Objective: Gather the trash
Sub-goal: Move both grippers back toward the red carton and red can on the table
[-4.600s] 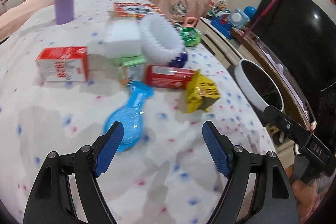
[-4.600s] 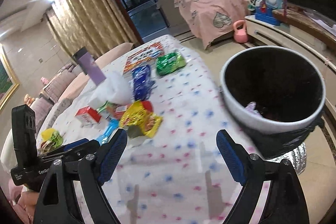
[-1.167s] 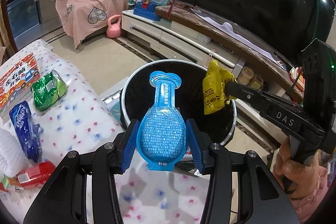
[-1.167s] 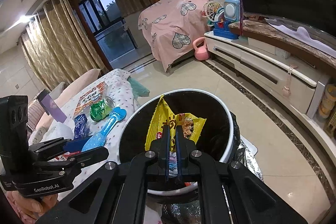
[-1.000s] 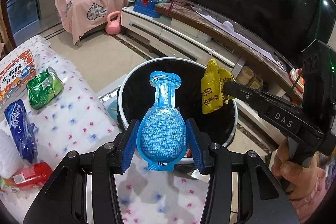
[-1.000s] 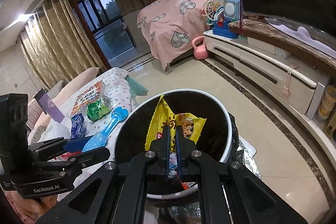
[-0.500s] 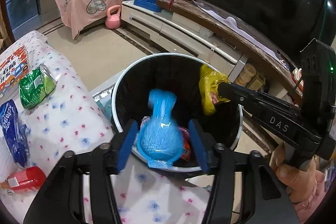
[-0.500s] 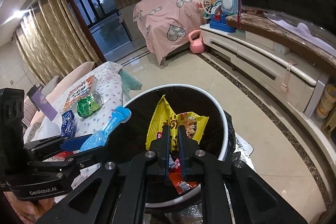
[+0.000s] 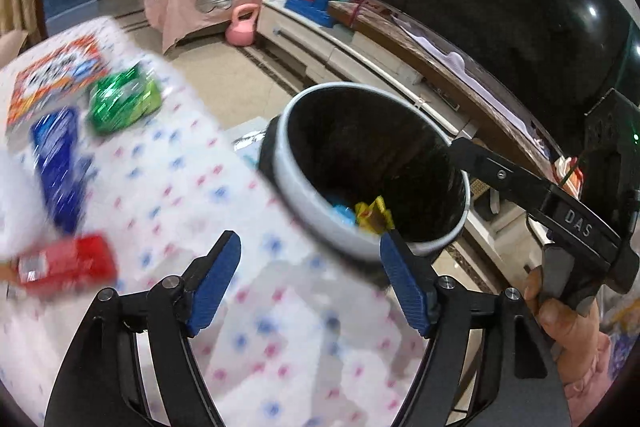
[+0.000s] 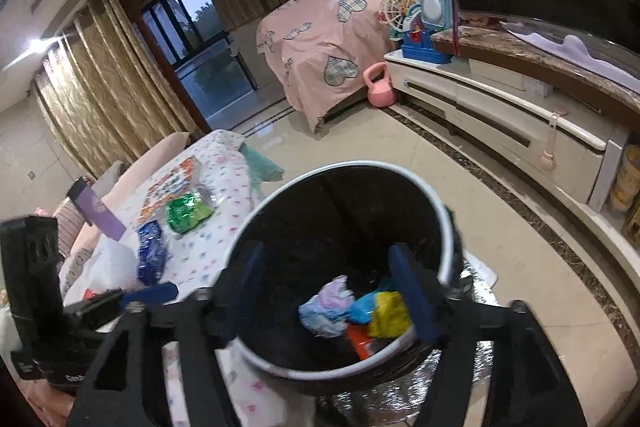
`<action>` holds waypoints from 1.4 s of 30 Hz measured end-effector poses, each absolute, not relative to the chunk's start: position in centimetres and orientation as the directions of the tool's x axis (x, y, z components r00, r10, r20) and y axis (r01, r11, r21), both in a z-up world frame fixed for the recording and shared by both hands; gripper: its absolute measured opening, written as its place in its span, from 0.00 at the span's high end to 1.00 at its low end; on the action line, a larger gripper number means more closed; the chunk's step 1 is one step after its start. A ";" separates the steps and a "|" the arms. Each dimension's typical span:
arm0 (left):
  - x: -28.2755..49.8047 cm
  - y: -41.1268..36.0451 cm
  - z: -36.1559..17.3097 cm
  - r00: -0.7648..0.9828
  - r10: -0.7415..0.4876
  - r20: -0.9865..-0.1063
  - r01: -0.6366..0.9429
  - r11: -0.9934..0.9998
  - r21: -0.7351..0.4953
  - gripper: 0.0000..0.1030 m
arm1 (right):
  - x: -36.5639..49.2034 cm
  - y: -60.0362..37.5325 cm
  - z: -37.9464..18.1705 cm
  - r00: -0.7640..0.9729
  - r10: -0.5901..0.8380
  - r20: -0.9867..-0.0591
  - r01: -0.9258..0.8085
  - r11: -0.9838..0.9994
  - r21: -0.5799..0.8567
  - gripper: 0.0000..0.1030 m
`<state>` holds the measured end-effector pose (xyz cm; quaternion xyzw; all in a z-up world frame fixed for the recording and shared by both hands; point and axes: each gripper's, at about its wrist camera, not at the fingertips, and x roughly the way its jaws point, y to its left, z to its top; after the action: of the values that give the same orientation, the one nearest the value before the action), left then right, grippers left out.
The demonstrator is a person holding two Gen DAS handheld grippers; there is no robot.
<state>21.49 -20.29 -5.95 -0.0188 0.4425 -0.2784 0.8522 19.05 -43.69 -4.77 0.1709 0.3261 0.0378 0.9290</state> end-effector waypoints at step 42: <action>18.8 11.5 -9.3 0.595 -0.180 -0.783 0.070 0.982 -0.173 0.24 | 21.5 -19.8 -8.4 0.537 0.499 -0.680 -0.486 0.842 0.235 0.13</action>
<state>18.81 11.49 -9.33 -0.0619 0.4446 -0.0702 0.8908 21.48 -19.78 -8.38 0.0087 0.3909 0.2809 0.8765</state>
